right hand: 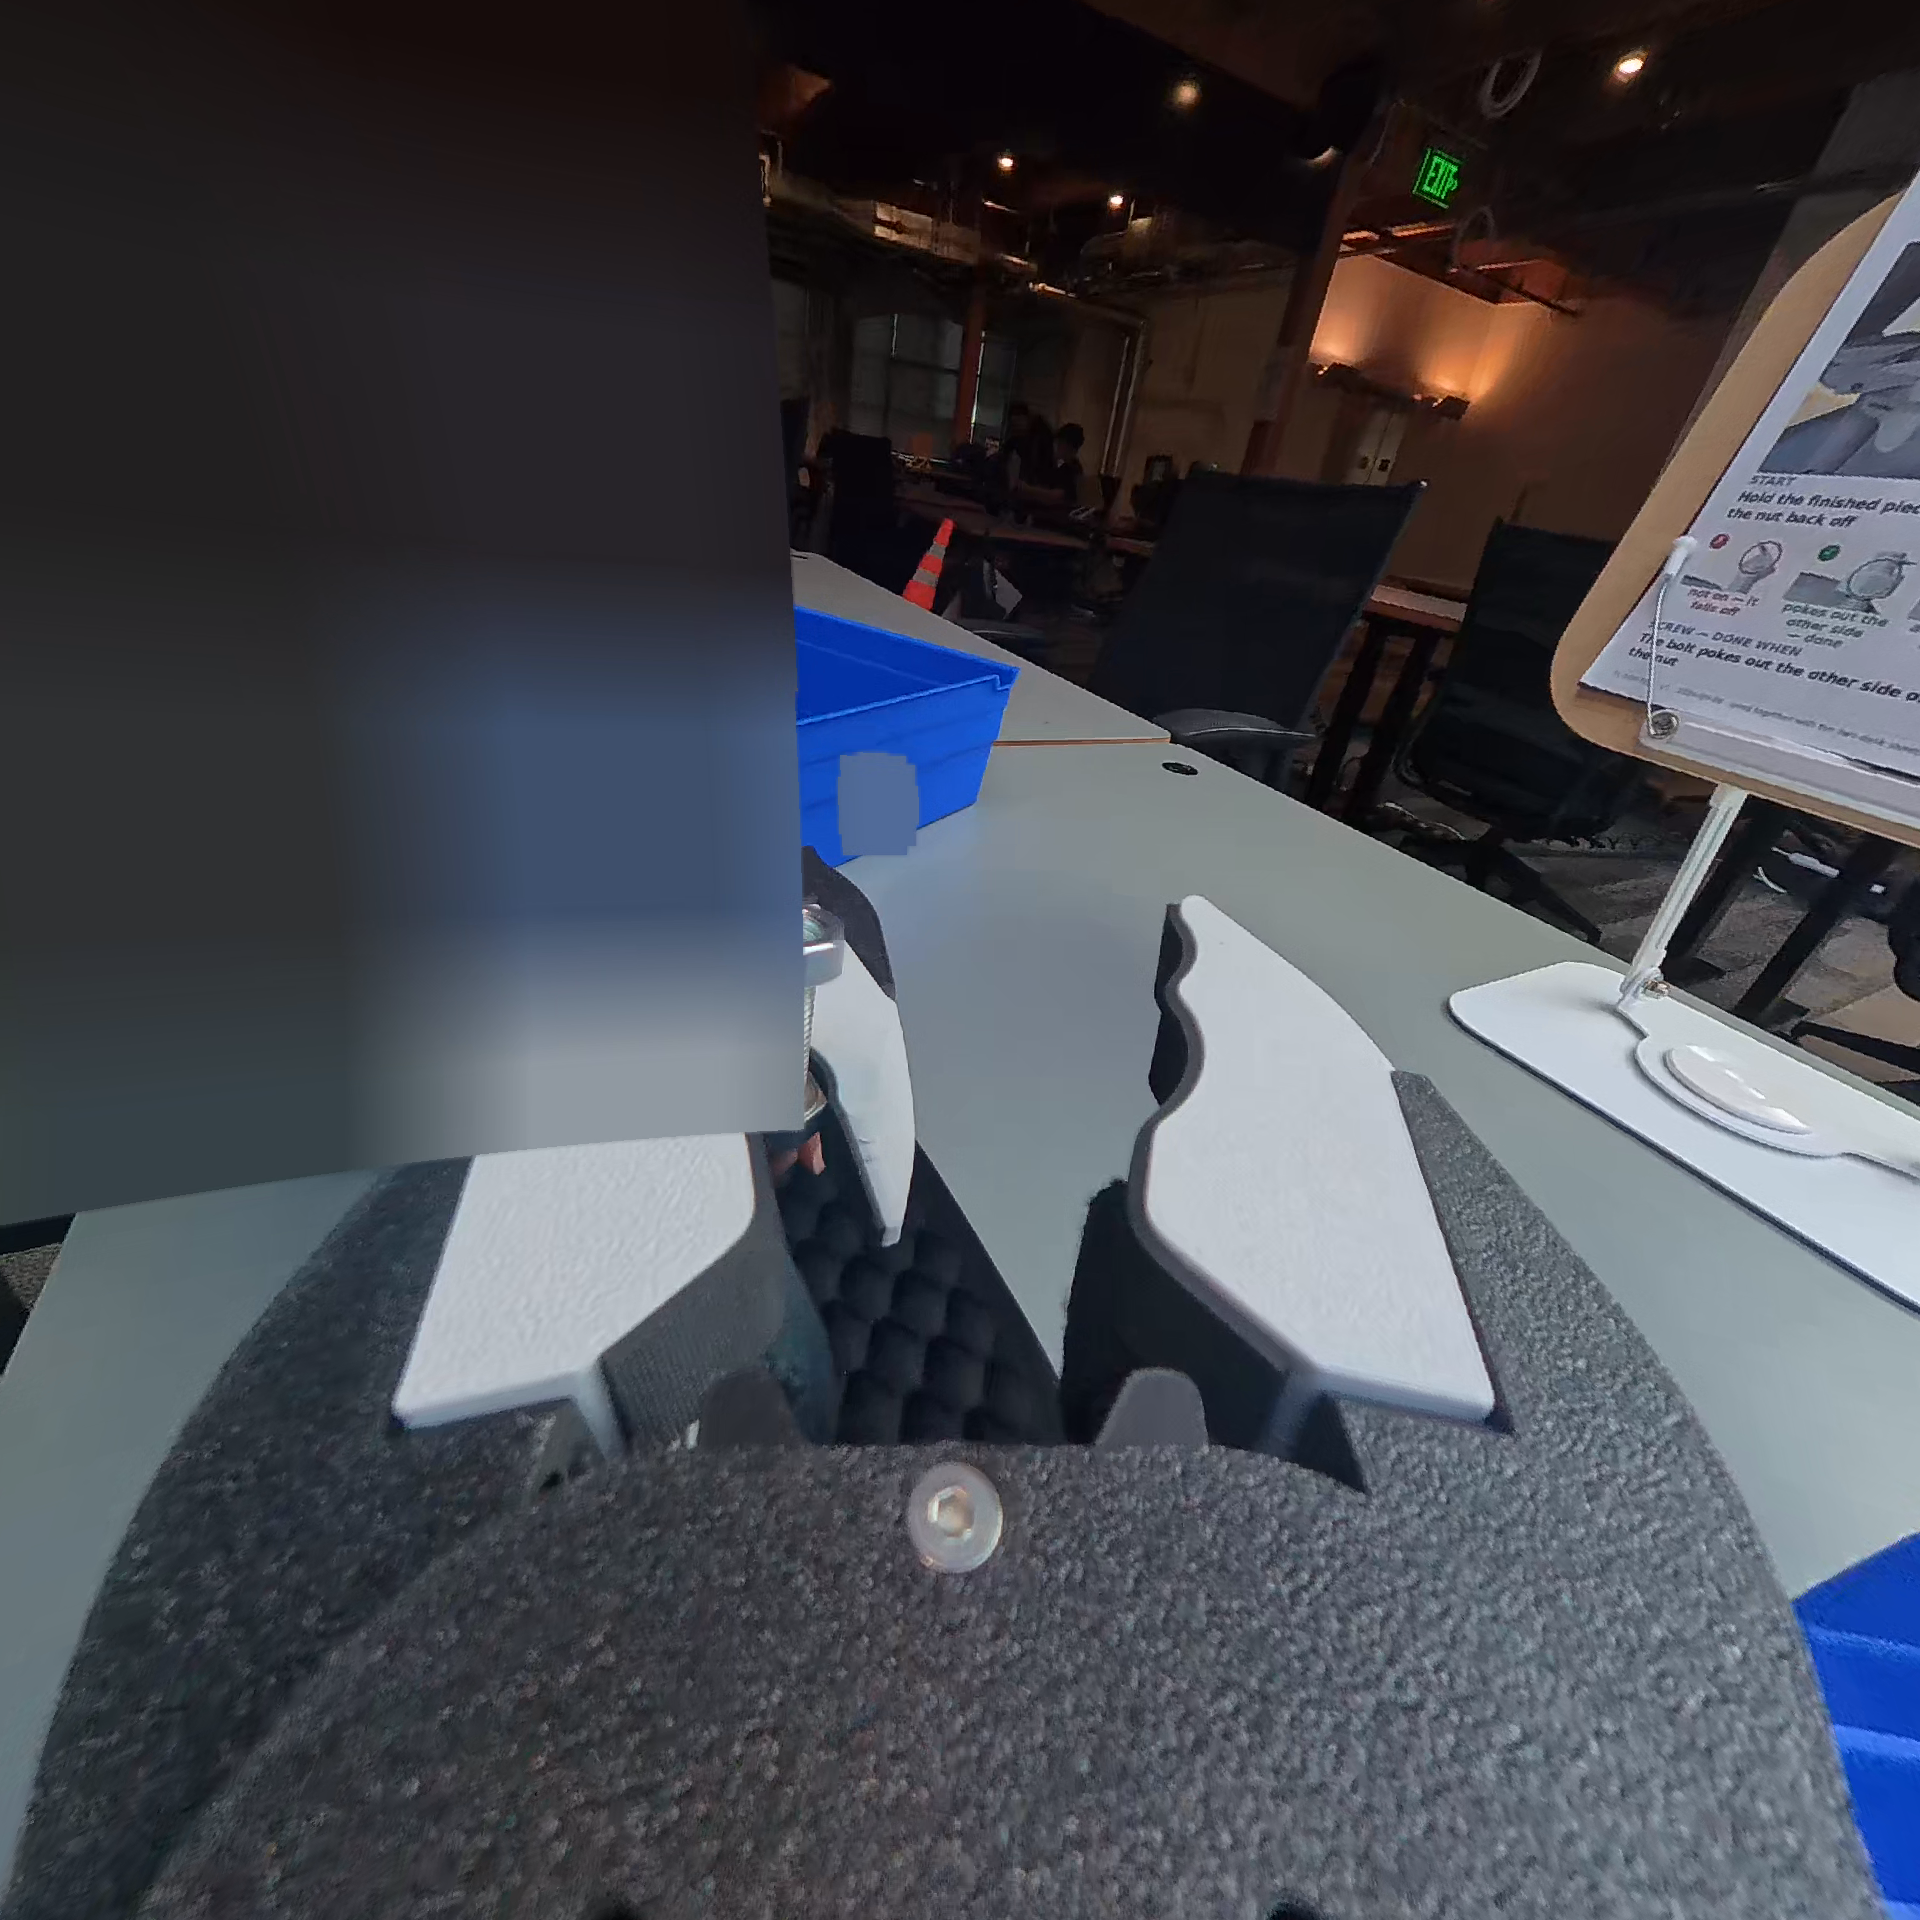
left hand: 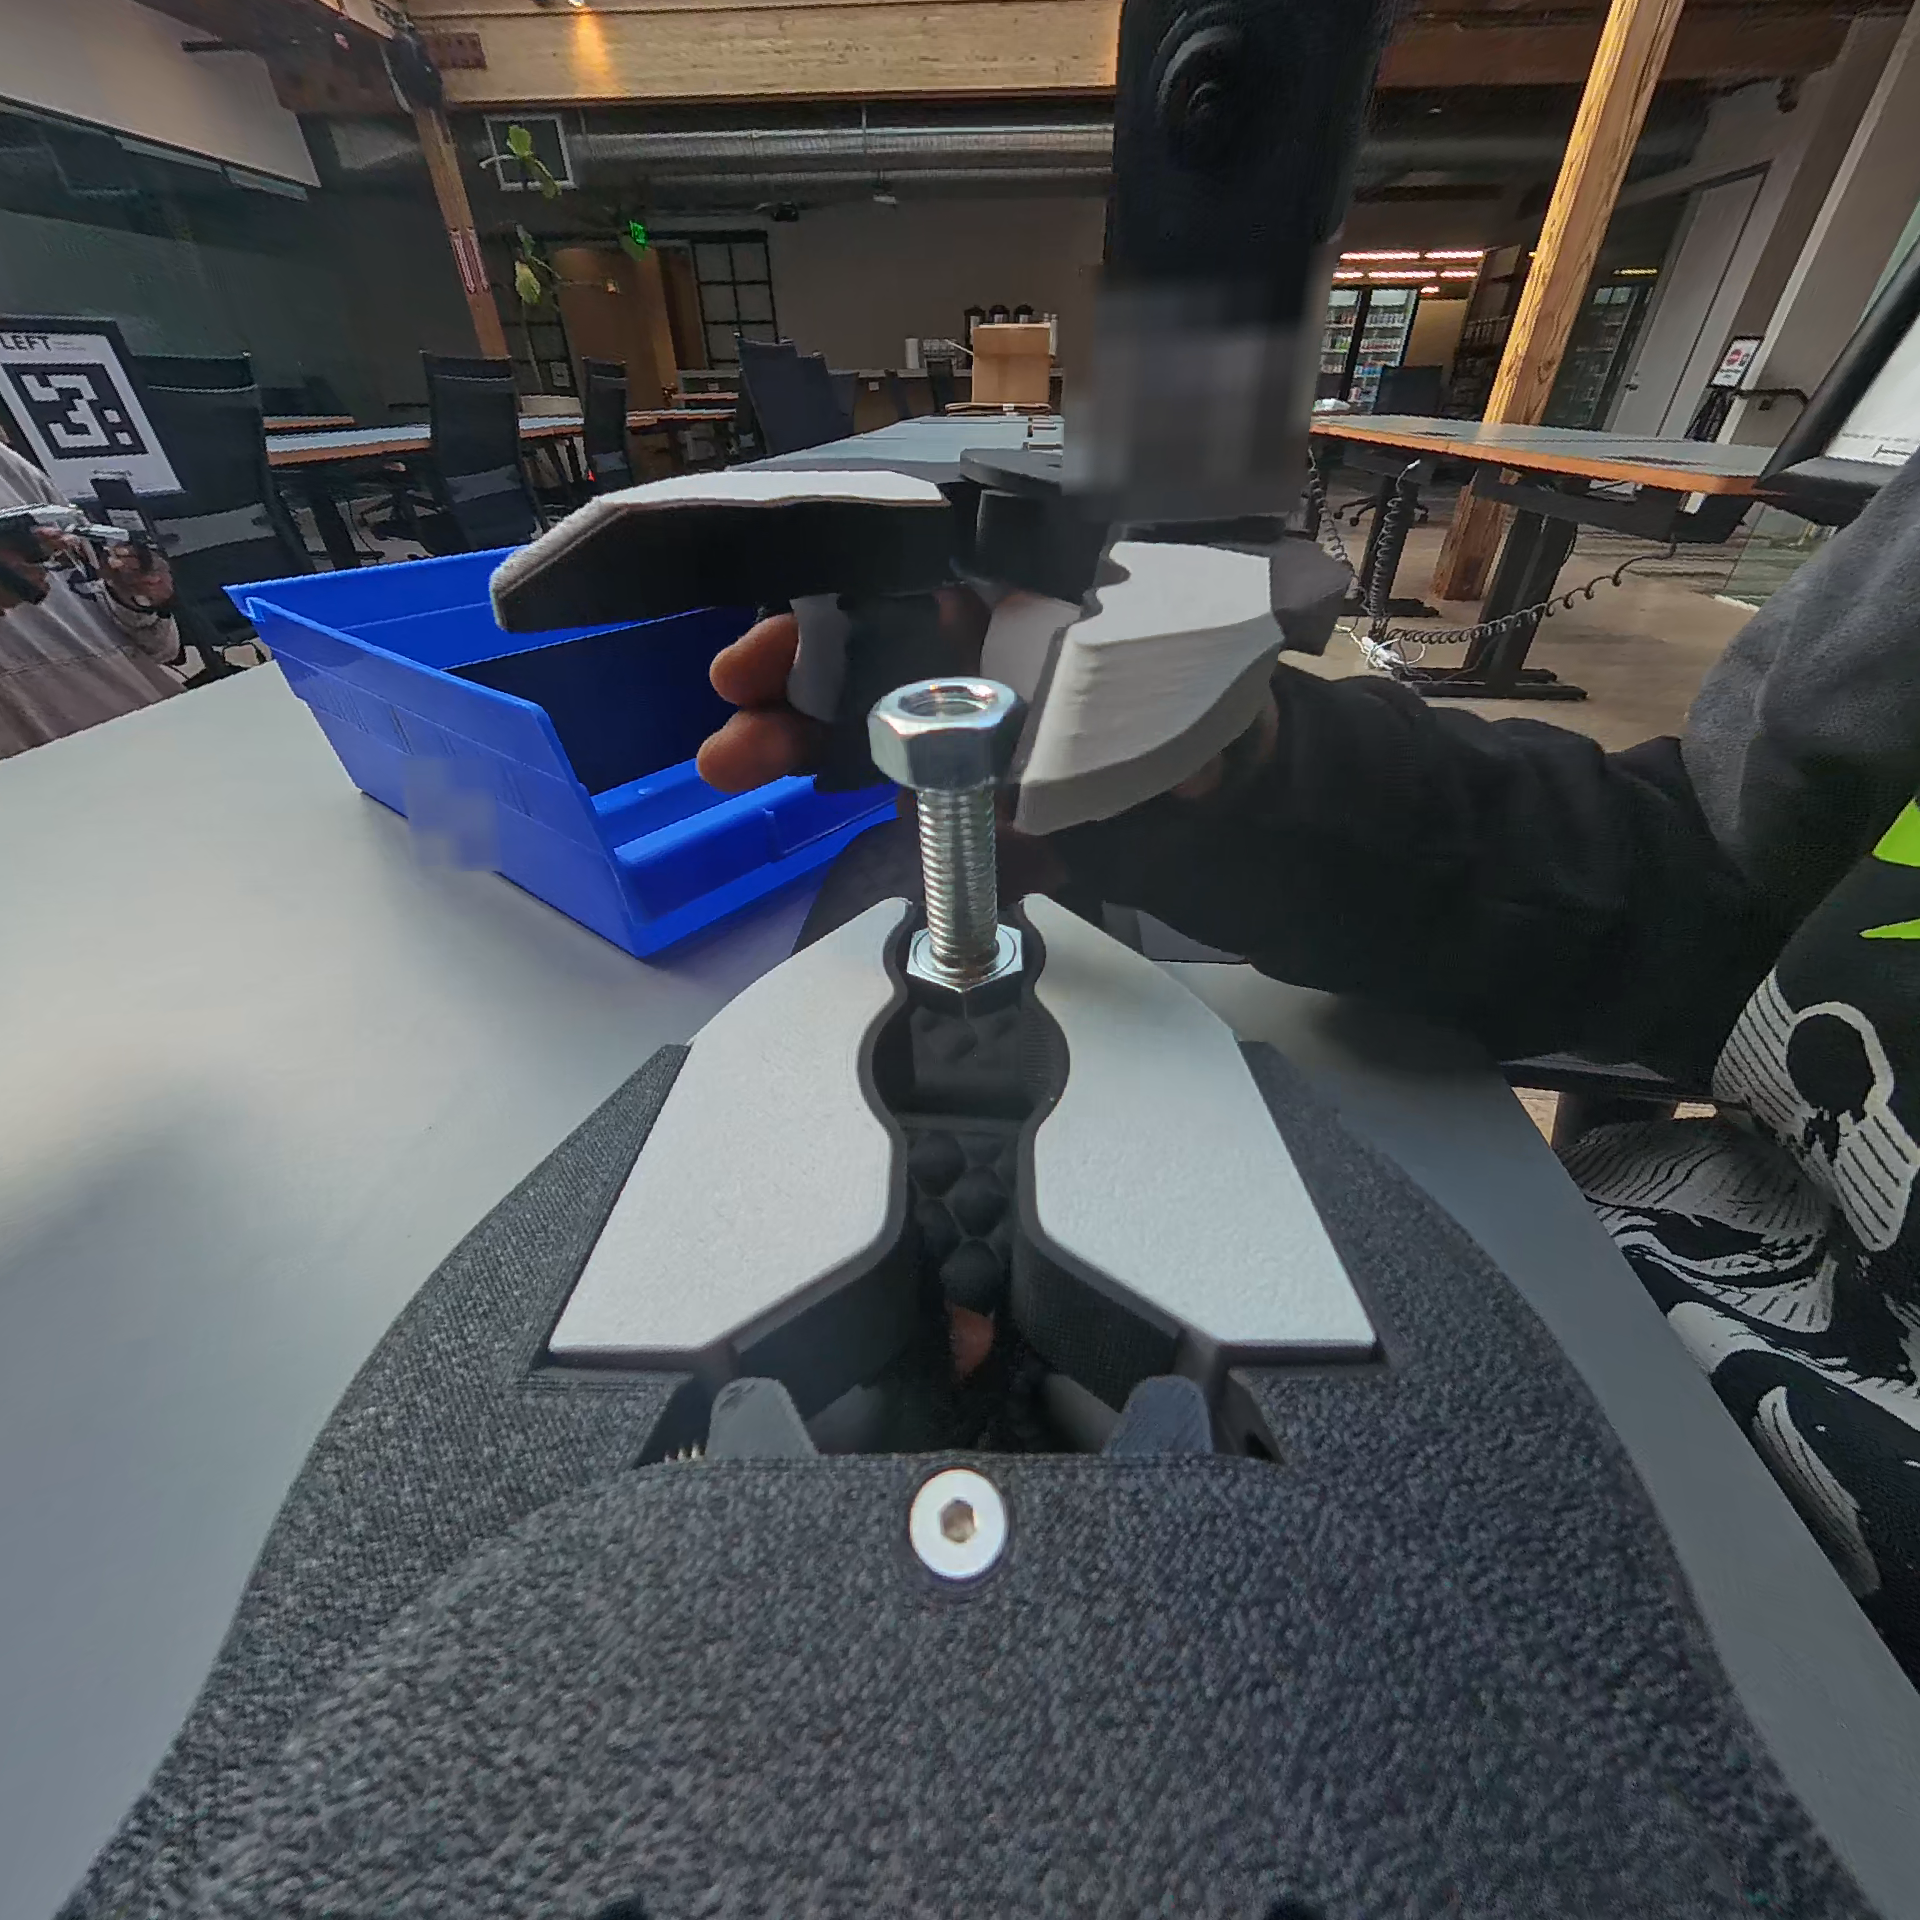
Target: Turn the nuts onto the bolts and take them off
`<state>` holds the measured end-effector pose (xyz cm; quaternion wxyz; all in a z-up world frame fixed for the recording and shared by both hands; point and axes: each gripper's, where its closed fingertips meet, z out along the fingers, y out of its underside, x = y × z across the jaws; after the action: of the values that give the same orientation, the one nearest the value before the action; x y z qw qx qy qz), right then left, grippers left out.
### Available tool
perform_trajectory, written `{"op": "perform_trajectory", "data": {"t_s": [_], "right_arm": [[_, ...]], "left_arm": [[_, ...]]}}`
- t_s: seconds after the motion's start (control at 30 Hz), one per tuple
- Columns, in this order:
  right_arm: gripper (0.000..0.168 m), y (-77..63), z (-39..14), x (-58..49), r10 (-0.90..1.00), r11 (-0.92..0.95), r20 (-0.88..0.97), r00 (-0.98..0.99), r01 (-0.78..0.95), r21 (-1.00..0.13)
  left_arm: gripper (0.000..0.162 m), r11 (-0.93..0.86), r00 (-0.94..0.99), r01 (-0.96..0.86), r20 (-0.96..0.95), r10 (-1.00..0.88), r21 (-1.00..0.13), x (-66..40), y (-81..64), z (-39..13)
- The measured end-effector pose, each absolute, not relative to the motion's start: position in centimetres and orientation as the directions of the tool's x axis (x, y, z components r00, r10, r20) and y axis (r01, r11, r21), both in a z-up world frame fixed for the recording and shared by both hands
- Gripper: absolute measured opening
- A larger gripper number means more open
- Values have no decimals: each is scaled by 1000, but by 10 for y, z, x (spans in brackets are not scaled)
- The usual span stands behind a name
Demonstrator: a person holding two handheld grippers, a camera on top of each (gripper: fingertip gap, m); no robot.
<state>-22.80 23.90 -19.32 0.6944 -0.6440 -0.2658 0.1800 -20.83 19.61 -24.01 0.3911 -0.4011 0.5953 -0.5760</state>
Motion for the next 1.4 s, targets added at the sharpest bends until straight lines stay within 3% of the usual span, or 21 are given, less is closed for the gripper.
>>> {"op": "perform_trajectory", "data": {"t_s": [0.3, 0.43, 0.57, 0.73, 0.83, 1.03, 1.17, 1.4], "right_arm": [[73, 219, -191, -211, 612, 96, 149, 777, 113, -989], [54, 207, -182, -223, 777, -25, 183, 602, 320, -947], [54, 200, -179, -232, 909, -224, 67, 412, 617, -754], [43, 204, -194, -237, 957, -241, 29, 290, 845, -477], [39, 208, -201, -237, 967, -217, 38, 253, 889, -404], [17, 206, -209, -241, 978, -182, 25, 205, 912, -369], [17, 202, -207, -245, 992, -66, 72, 102, 917, -393], [17, 195, -187, -258, 977, 154, 202, -60, 858, -490]], "left_arm": [[15, 14, -375, -31, -1, -927, -999, -208, 196, -241], [15, 20, -377, -37, -5, -926, -999, -208, 195, -242], [15, 37, -376, -50, -15, -926, -998, -207, 194, -244], [15, 35, -374, -52, -13, -927, -998, -207, 194, -244], [15, 38, -377, -56, -14, -926, -998, -206, 194, -245], [15, 42, -391, -62, -15, -920, -997, -206, 192, -246], [15, 41, -446, -62, -9, -895, -997, -209, 186, -245], [15, 17, -718, -105, 64, -693, -994, -227, 161, -245]]}}
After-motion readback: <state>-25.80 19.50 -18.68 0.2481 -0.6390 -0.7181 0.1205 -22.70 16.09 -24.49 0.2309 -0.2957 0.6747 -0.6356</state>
